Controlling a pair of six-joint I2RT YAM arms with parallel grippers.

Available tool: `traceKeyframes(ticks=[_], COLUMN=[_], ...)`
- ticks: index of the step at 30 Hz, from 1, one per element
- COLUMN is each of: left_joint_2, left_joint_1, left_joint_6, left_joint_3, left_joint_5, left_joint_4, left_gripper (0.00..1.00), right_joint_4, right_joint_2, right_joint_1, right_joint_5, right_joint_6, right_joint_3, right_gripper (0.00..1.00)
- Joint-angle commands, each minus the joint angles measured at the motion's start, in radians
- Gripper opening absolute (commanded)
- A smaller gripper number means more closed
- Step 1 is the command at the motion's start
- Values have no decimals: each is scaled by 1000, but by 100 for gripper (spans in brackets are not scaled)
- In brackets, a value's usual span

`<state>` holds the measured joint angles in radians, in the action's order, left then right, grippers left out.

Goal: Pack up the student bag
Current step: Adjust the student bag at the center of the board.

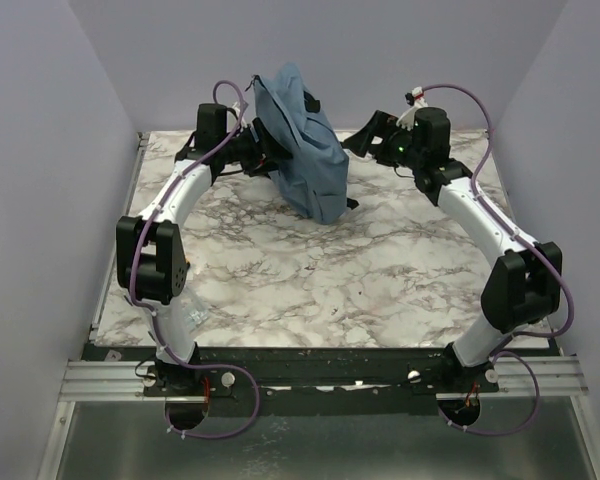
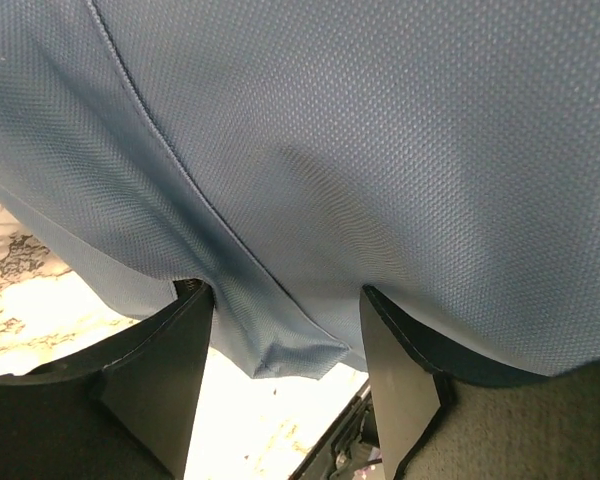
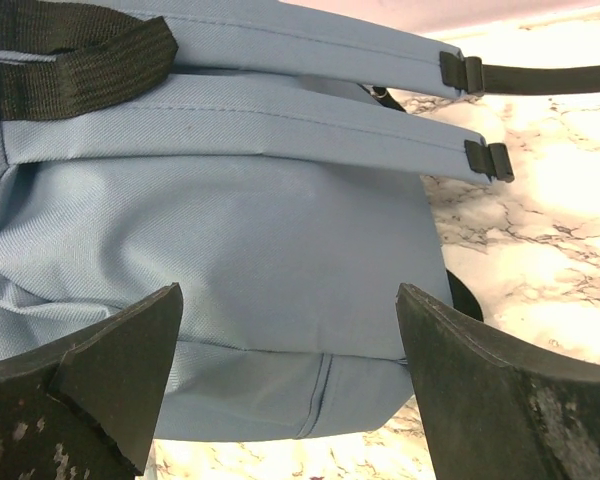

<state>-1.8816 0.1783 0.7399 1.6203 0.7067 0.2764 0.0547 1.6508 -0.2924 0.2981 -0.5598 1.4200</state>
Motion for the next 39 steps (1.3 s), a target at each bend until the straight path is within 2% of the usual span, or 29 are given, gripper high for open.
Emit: traceKeyframes(ticks=[1,9,13,16,21,26,34,37,39], left_joint_2=[59,143,105,65,72,208,381,414,403], left_joint_1=[-1,-21,-23,-23,-23,-19,0,-5,-11], left_joint_6=[-16,17,19,21,16,-46,-20,-23,19], left_joint_3=[-76,-187,-181,-146,-82,-56,-90,-195,-334], left_joint_5=[-41,-32,-3,5,16,-78,-71,-91,-54], left_joint_4=[6,-36,-49,-66,-85,-46,-45,-59,-116], left_gripper=[63,65,63,49,0,0,0,0,0], right_joint_4=[16,-32,-79,-103,-181,-202,-222,-235,-269], right_joint_2=[-38,-62,-68,-62,-70,-83,-77,-71,-68], right_joint_1=[6,6,2,-21,-28,-28,-28,-28,-29], right_joint_5=[-25,81,156,185,192,149,162,180,205], right_joint_6=[11,43,62,73,32,1,-38,-50,-71], right_joint_3=[-17,-82,-121,-142,-196,-199,-191,-212,-240], right_gripper=[92,92,93,93,93,93,93,93,92])
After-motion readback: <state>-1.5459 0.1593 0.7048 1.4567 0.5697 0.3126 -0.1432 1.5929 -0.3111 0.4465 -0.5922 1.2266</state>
